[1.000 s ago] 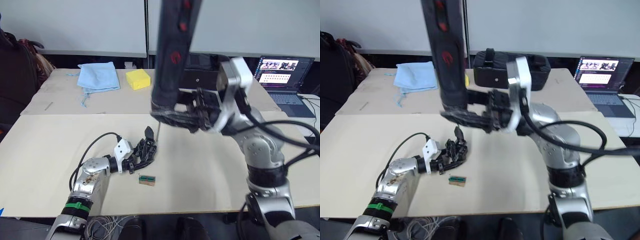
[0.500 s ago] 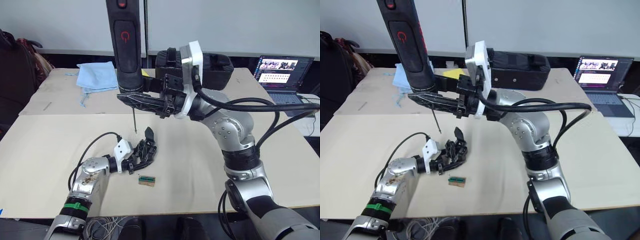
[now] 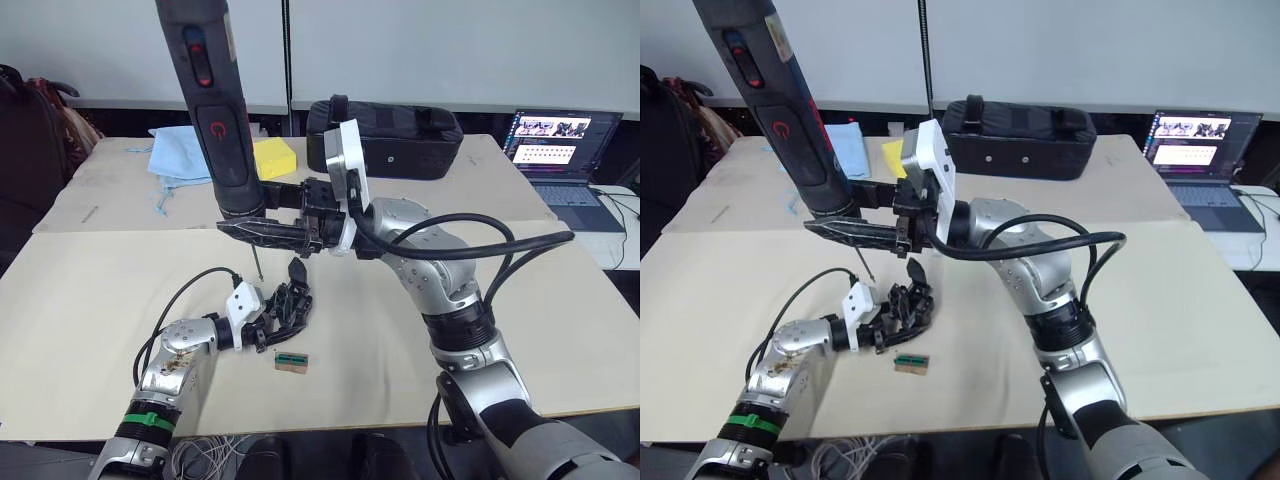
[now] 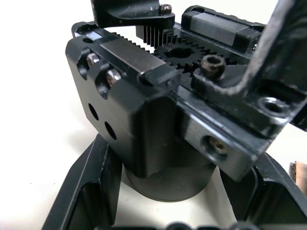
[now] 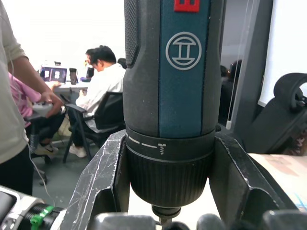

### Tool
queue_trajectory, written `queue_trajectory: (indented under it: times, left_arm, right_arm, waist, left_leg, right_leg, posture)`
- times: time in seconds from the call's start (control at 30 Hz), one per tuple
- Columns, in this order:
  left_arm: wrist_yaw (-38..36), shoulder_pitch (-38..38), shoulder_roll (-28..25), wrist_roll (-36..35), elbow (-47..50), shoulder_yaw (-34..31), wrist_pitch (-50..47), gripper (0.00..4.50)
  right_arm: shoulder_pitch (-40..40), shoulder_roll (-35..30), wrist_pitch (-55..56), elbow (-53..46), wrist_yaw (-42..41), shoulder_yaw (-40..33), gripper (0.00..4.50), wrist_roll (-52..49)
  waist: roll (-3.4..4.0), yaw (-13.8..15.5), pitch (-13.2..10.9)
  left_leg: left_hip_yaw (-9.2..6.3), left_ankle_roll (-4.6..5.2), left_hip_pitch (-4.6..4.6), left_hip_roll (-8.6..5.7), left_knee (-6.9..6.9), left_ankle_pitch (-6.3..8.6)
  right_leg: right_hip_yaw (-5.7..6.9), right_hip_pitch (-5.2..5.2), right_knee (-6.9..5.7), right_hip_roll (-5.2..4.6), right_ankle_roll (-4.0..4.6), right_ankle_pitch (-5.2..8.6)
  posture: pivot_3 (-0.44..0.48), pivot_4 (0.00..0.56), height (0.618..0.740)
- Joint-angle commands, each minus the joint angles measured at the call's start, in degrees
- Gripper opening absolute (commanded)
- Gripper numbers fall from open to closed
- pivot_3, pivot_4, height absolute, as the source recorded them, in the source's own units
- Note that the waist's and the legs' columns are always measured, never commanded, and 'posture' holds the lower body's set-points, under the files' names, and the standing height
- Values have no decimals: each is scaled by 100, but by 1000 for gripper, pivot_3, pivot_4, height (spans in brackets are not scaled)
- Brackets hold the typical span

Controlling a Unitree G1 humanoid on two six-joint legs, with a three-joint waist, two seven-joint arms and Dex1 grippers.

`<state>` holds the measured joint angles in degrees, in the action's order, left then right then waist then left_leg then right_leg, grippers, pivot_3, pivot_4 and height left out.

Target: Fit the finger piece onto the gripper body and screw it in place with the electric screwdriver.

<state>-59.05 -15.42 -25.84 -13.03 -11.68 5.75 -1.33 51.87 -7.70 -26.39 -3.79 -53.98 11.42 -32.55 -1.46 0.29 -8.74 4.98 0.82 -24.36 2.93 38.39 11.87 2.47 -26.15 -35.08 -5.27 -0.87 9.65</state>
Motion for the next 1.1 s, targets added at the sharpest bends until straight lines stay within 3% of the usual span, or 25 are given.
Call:
queue_trajectory:
  times: [0.03, 1.1]
  left_arm:
    - [-87, 186, -34, 36, -8, 130, -51, 2329]
    - [-143, 327, -16, -39, -131, 72, 32, 2329]
  right_arm:
    - [-1, 56, 251, -143, -66, -20, 1904, 60]
    - [-372, 364, 435, 134, -278, 109, 1904, 394]
  waist:
    - [0, -16, 0]
    - [0, -97, 0]
  left_leg:
    - [0, 0, 1, 0, -1, 0]
    - [0, 0, 3, 0, -6, 0]
  right_leg:
    - [0, 0, 0, 0, 0, 0]
    - [0, -1, 0, 0, -2, 0]
  posture:
    - [0, 150, 740]
    - [0, 150, 740]
